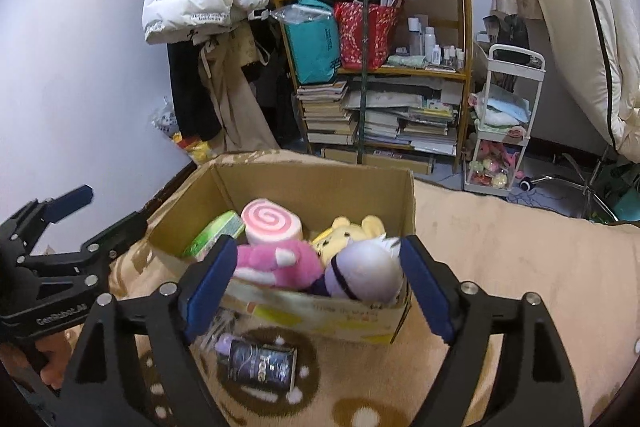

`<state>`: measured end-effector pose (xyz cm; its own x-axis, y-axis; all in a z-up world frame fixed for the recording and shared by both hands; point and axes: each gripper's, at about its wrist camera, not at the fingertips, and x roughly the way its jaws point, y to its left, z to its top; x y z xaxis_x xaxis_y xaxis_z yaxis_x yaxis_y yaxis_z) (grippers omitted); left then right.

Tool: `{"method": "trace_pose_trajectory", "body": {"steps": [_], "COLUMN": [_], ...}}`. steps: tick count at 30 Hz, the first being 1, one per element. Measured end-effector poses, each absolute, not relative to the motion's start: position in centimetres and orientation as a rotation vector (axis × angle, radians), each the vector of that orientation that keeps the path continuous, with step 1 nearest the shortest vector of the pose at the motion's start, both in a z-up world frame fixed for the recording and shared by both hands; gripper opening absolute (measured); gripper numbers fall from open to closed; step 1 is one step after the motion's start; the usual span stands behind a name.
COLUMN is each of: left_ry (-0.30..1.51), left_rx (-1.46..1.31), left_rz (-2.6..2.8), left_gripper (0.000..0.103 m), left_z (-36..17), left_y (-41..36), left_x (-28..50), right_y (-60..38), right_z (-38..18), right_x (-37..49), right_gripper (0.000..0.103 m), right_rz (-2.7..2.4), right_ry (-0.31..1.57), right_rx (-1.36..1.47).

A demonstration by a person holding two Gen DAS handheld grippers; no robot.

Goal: Organize soft objects
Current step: 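Open both tools to drop the tissue pack and bear into the box, then pull both tools back toward the items left on the rug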

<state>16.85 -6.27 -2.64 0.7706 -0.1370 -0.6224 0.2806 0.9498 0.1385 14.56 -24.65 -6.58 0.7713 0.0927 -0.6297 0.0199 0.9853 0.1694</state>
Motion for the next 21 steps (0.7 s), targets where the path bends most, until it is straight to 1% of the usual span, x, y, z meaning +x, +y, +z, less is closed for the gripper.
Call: {"method": "trace_pose_trajectory", "body": {"steps": [3, 8, 11, 13, 21], "left_ry": [0.683, 0.737, 0.770, 0.789, 0.892], "left_rx": [0.225, 0.193, 0.189, 0.196, 0.195], "left_rz": [-0.238, -0.220, -0.207, -0.203, -0.233], "left_gripper": [0.094, 0.095, 0.096, 0.096, 0.096], "left_z": [-2.5, -2.2, -2.2, -2.4, -3.8], "left_y": [-5.7, -4.2, -3.6, -3.5, -3.1], "left_x": [16.0, 14.9, 14.4, 14.3, 14.4], "right_y": [-24.5, -24.1, -23.9, -23.8, -23.5], "right_z": [-6.5, -6.3, -6.4, -6.6, -7.7], "right_x": [13.9, 12.7, 12.0, 11.6, 10.9], "right_gripper": [0.091, 0.093, 0.096, 0.102, 0.102], "right_rz": [0.037, 0.039, 0.035, 0.031, 0.034], "right_ry": [0.703, 0.737, 0.753, 0.764, 0.822], "right_rx": [0.168, 0.185, 0.183, 0.191, 0.202]}}
